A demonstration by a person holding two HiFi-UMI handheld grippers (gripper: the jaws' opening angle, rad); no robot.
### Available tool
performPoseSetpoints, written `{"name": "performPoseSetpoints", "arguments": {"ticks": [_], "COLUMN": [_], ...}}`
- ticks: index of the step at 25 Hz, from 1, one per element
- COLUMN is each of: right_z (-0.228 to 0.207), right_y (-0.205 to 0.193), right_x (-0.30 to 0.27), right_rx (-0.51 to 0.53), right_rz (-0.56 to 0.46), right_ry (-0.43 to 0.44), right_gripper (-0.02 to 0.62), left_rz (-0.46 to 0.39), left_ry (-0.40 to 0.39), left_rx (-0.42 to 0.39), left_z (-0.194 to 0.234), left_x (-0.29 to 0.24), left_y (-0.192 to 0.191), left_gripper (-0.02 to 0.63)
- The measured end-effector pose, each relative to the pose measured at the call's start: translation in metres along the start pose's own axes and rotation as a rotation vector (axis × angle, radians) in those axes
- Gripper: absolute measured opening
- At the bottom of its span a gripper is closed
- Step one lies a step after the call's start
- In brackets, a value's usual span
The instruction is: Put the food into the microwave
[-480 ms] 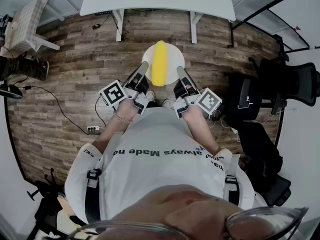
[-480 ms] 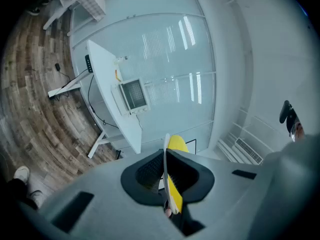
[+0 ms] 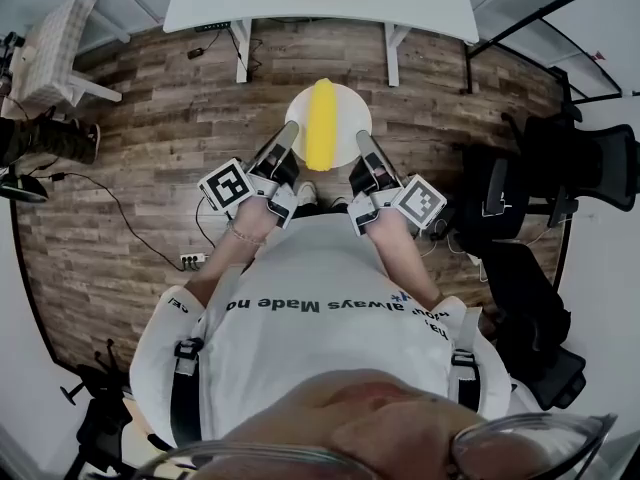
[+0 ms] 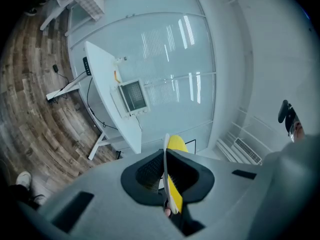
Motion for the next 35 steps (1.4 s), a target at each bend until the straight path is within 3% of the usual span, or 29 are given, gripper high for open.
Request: {"name": "performPoseSetpoints", "arguments": {"ticks": [16, 29, 35], "right_z": [-0.008, -0.037, -0.065], "right_y": [0.008, 0.067, 0.124], "right_x": [-0.043, -0.105, -0.146], "right_rx": [-0.021, -0.023, -0.043], "right_rz": [-0.005, -0.005, 0.003], "right_ry": [0.0, 0.011, 0.0], "right_gripper": [0.023, 0.023, 0.023], "left_rz": [0.004, -0.009, -0.012], "left_ry": [0.009, -0.002, 0.017], "left_rx": [-0.011, 0.019, 0.007], "left_z": [0.01, 0.017, 0.019], "left_x": [-0.021, -0.1, -0.17], "left_y": [0.039, 0.081, 0.106], "left_gripper": [0.017, 0.017, 0.017]}}
Point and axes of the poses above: the fingertips, and each gripper's own axes: x backward along the fingers, z to its left, y out of its top, the point moved 3 cm from there along x, backward along the fingers, and after that the axes turned 8 degrees about x, right-handed, at the moved point
